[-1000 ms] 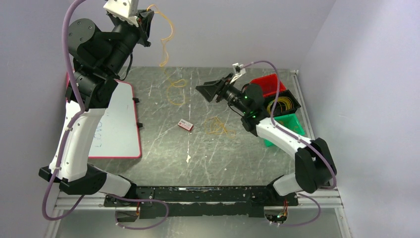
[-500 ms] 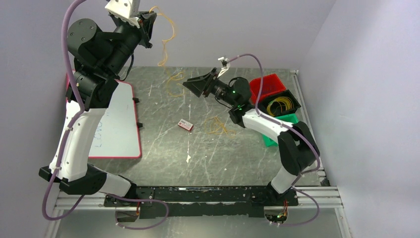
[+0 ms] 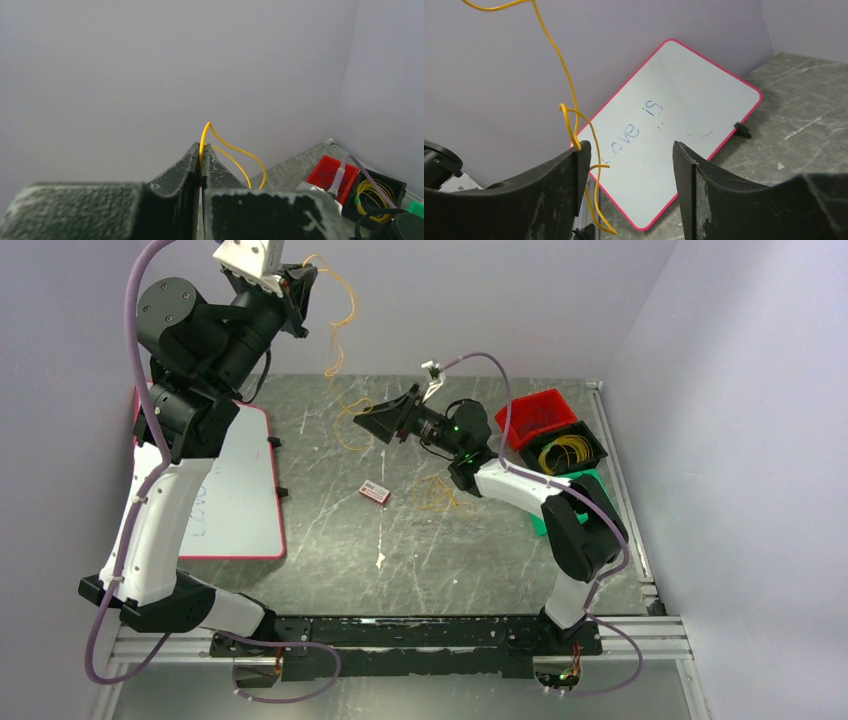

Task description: Untangle the cables

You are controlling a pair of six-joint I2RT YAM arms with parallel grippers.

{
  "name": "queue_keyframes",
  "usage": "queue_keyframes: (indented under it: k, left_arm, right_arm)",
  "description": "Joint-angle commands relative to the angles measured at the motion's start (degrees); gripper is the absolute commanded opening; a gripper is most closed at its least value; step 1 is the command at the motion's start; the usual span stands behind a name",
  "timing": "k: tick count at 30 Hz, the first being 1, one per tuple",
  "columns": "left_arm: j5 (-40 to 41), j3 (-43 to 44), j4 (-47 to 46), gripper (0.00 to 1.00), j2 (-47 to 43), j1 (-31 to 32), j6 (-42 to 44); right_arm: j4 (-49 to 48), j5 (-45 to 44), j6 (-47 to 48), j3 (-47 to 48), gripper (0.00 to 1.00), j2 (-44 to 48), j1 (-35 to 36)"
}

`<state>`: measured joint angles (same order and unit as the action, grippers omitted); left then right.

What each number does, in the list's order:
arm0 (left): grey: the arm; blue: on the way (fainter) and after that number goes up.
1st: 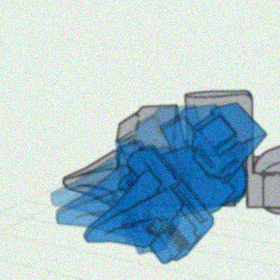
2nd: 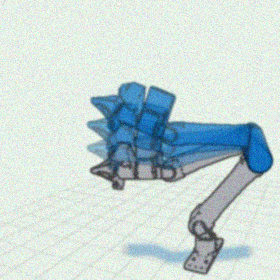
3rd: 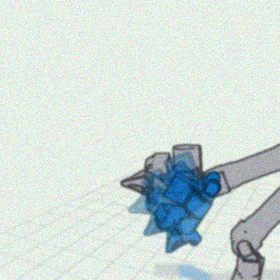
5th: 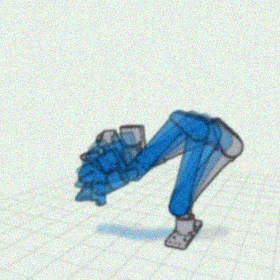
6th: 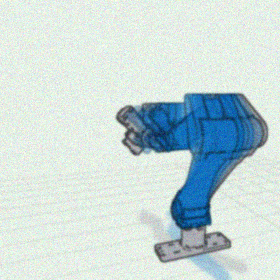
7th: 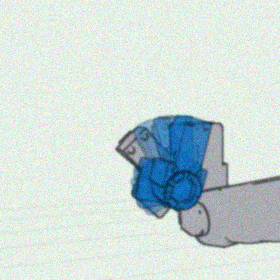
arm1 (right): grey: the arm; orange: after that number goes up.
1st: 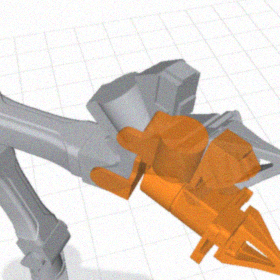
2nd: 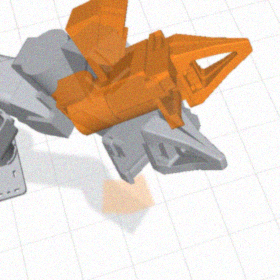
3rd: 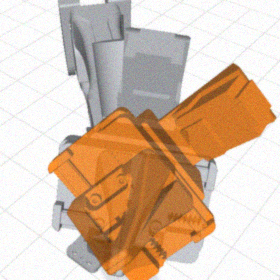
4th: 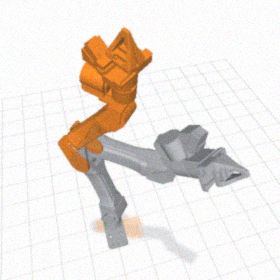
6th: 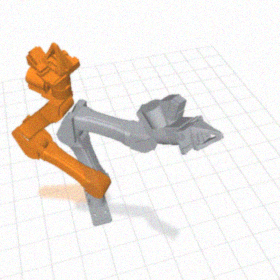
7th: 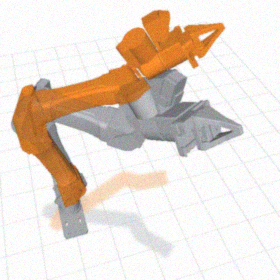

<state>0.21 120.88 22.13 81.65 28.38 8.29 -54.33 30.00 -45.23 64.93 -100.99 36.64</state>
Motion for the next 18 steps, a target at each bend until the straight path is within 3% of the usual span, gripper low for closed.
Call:
queue_keyframes:
  k: [1, 13, 18]
  left_arm:
    - [-1.16, -0.81, -0.5, 0.07, -0.93, 0.1, -0.3]
    - [-0.74, -2.05, -1.04, 0.07, -1.42, 0.09, 0.21]
    - [-0.61, -2.13, -1.08, 0.07, -1.25, 0.07, 0.32]
  right_arm:
    - [-3.42, 1.09, -0.72, 1.9, 0.63, -1.03, 0.44]
    - [-3.69, 2.3, -1.8, 0.1, 0.26, -1.36, 0.6]
    - [-1.9, 1.39, -0.3, -2.14, 0.18, -0.1, 0.53]
